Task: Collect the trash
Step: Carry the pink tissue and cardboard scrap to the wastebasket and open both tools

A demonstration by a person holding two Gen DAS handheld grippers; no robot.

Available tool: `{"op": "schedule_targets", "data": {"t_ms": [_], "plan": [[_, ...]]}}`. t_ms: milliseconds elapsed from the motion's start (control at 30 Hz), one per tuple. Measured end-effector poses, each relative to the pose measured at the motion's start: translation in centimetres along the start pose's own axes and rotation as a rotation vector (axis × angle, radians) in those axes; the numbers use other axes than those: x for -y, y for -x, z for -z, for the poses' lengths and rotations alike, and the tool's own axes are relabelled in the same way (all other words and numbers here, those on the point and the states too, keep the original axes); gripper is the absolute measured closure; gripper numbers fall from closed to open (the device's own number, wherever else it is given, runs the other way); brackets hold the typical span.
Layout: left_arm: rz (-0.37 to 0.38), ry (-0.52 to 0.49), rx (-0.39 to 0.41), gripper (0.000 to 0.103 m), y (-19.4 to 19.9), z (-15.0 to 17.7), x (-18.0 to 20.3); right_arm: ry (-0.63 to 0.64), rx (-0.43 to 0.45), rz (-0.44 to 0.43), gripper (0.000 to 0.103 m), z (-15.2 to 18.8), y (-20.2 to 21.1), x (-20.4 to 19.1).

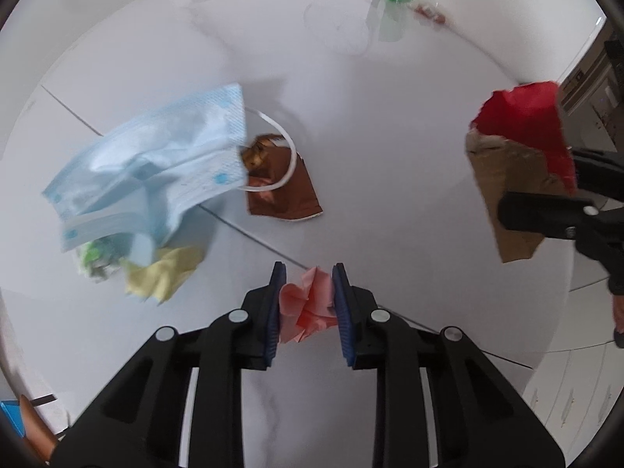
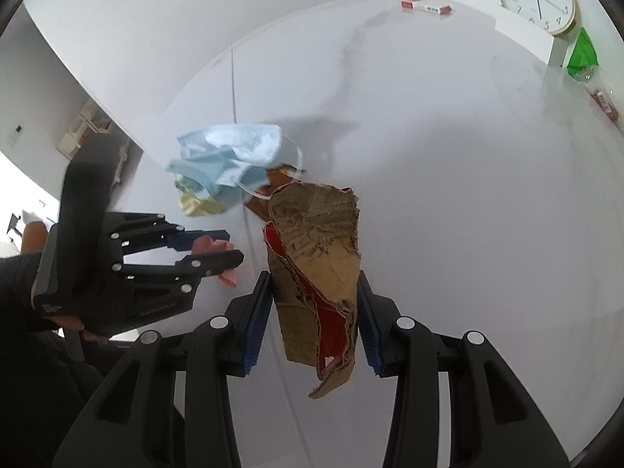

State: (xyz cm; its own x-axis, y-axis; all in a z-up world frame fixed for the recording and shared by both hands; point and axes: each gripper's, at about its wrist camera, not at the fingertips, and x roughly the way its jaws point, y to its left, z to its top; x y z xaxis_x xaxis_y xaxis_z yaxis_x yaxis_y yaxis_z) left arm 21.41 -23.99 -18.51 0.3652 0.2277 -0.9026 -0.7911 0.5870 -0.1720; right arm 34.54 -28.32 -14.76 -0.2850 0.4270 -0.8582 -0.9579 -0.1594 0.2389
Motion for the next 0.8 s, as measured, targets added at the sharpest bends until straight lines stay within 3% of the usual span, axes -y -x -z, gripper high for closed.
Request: {"op": "schedule_targets", "data": {"t_ms": [167, 300, 400, 533, 633, 800], "plan": [[-0.017, 0.04, 0.064, 0.079, 5.4, 2.1, -3.3, 0.023, 0.047, -0.057, 0.059, -0.8, 0.7, -5.4], [-0.12, 0.12, 0.083, 0.079, 9.3, 5.9, -8.9, 0.058, 0.061, -0.191, 0.059, -1.8, -1.3, -12.7], [-0.193, 0.191, 0.069, 0.078, 11.1, 9.1, -12.8, 0.099, 0.033, -0.308, 0.059, -2.1, -3.9, -18.6], [-0.258, 0.343, 0.024, 0.078, 12.4, 15.0, -19.4, 0.166, -0.045, -0.395, 0.059, -2.2, -7.8, -25.9], [-0.275, 0.408, 0.005, 0.078, 12.1, 18.6, -23.0, 0.196, -0.093, -0.403, 0.059, -2.0, -10.9, -30.6], [-0.259, 0.477, -0.026, 0.078, 9.7, 23.0, -27.1, 0.247, -0.142, -0.334, 0.059, -1.6, -15.3, -36.3]]}}
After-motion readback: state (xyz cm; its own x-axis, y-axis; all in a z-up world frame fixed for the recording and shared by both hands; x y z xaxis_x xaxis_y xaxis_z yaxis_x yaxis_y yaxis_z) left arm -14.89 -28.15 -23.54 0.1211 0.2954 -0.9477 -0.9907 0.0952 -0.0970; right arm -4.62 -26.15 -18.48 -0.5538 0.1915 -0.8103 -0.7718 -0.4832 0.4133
